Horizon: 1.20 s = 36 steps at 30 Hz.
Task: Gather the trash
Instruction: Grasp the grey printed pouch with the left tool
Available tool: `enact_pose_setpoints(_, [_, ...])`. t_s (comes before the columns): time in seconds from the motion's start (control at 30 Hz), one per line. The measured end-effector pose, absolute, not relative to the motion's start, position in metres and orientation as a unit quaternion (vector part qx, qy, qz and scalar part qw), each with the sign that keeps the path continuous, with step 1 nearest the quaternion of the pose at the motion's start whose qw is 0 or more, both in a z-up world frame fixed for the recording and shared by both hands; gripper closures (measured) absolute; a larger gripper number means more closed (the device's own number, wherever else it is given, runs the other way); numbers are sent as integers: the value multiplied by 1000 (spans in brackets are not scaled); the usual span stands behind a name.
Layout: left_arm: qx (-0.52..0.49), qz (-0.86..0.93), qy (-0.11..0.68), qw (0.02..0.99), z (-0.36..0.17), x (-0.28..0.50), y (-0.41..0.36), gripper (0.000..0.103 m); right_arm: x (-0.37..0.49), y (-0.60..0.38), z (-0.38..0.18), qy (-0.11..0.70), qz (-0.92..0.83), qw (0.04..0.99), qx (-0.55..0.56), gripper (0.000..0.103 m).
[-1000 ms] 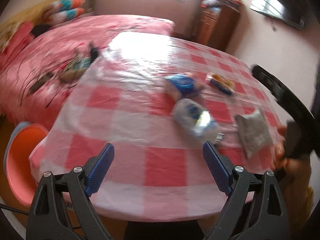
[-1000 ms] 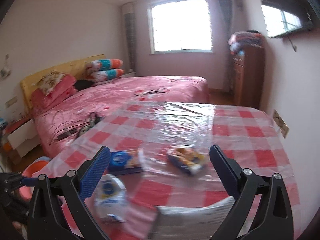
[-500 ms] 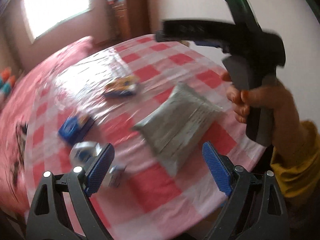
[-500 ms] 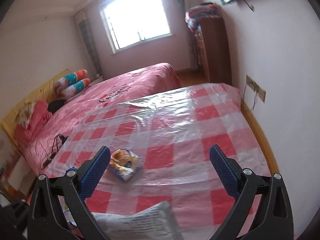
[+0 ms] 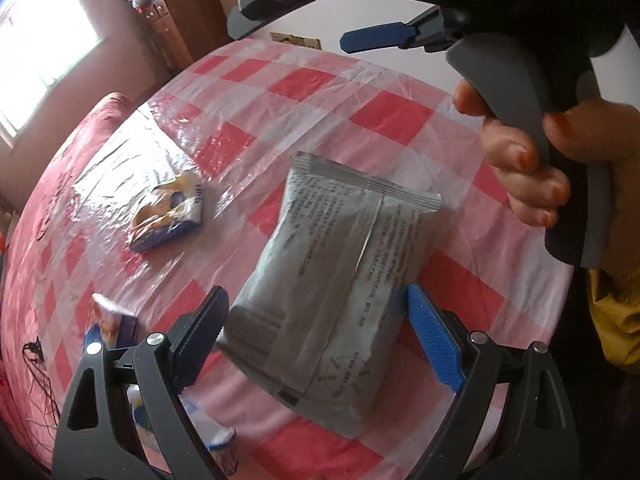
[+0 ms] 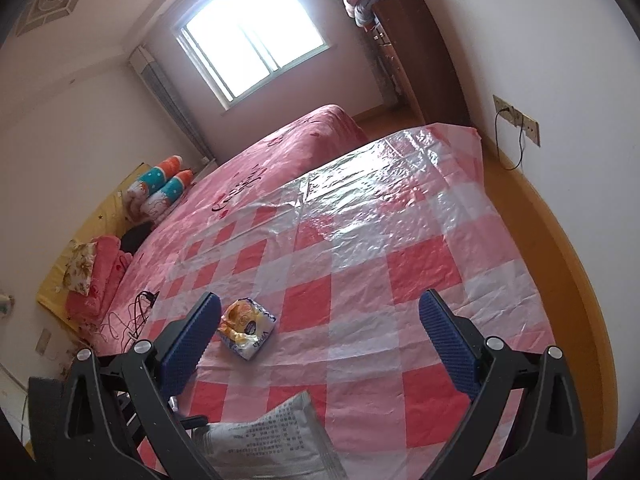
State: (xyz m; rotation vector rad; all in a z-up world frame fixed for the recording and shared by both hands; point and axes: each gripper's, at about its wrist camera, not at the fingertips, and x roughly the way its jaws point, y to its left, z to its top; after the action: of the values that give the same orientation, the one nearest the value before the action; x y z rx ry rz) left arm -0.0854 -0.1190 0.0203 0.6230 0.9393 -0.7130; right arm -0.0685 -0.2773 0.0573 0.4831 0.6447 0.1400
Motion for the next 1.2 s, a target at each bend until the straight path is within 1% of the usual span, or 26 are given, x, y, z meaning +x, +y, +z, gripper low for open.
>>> enact_pose_setpoints(0.2, [249, -336, 463, 782, 14, -67, -121, 12, -67, -275, 57, 314, 80, 916, 237, 5])
enact_pose_setpoints(0.4, [224, -324, 458, 797, 11, -66, -123, 12, -64, -276, 52, 323, 91, 909, 246, 5])
enact_pose_setpoints(0.5, [215, -312, 451, 808, 11, -67, -124, 17, -62, -273, 50, 328, 97, 907, 245, 5])
enact_pose_setpoints(0.57, [201, -309, 454, 811, 12, -67, -123, 25, -60, -270, 49, 331, 101, 906, 243, 5])
enact_pose_setpoints(0.7, [179, -288, 452, 825, 15, -71, -118, 32, -57, -266, 47, 336, 109, 903, 243, 5])
enact_pose_setpoints(0.77, [165, -278, 451, 832, 17, -71, -115, 36, -56, -266, 45, 338, 113, 901, 248, 5])
enact_pose_setpoints(0.87, [142, -259, 452, 842, 19, -70, -105, 40, -54, -267, 43, 342, 117, 896, 256, 5])
enact_pose_setpoints(0.97, [120, -240, 455, 850, 21, -70, -92, 42, -50, -267, 40, 350, 121, 890, 265, 5])
enact_pose_setpoints(1.2, [65, -210, 453, 864, 33, -71, -59, 42, -44, -257, 35, 362, 131, 885, 262, 5])
